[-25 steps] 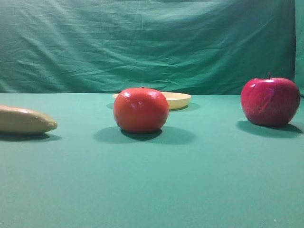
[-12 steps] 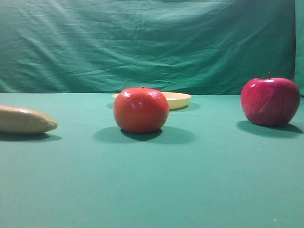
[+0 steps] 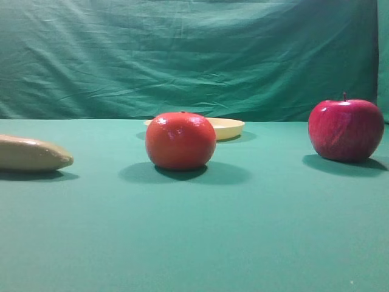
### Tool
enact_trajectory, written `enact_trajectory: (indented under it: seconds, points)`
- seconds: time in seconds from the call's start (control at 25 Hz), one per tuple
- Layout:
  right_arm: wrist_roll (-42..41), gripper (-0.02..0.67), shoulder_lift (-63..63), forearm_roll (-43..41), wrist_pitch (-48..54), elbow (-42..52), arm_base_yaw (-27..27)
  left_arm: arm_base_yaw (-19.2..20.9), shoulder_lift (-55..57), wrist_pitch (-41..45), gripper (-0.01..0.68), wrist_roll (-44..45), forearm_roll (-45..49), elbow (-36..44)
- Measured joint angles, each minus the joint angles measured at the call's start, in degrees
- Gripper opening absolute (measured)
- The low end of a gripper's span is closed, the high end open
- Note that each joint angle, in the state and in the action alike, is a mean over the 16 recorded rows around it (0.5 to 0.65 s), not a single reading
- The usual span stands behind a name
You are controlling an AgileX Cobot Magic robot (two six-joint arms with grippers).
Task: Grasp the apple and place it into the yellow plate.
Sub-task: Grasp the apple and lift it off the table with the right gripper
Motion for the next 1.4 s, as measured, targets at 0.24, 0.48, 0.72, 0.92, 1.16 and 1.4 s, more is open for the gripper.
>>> enact_trajectory:
  seconds: [0.24,0.48,0.72,0.92,1.16,1.4]
  points:
    - [0.4,0.453,8.3,0.0,1.1,-5.4,0.0,0.0,0.0,0.0,0.157,0.0,0.0,0.0]
    - [0.6,0.626,14.1,0.1,-0.1,-7.5,0.0,0.0,0.0,0.0,0.157,0.0,0.0,0.0]
    - [0.7,0.640,19.6,0.1,-2.2,-7.9,0.0,0.0,0.0,0.0,0.157,0.0,0.0,0.0]
    - [0.7,0.594,23.1,0.3,-4.0,-8.0,0.1,0.0,0.0,0.0,0.157,0.0,0.0,0.0]
    - [0.7,0.538,25.3,0.7,-4.3,-9.4,0.1,0.0,0.0,0.0,0.157,0.0,0.0,0.0]
    - [0.7,0.493,26.1,1.9,-2.2,-16.0,0.2,0.0,0.0,0.0,0.157,0.0,0.0,0.0]
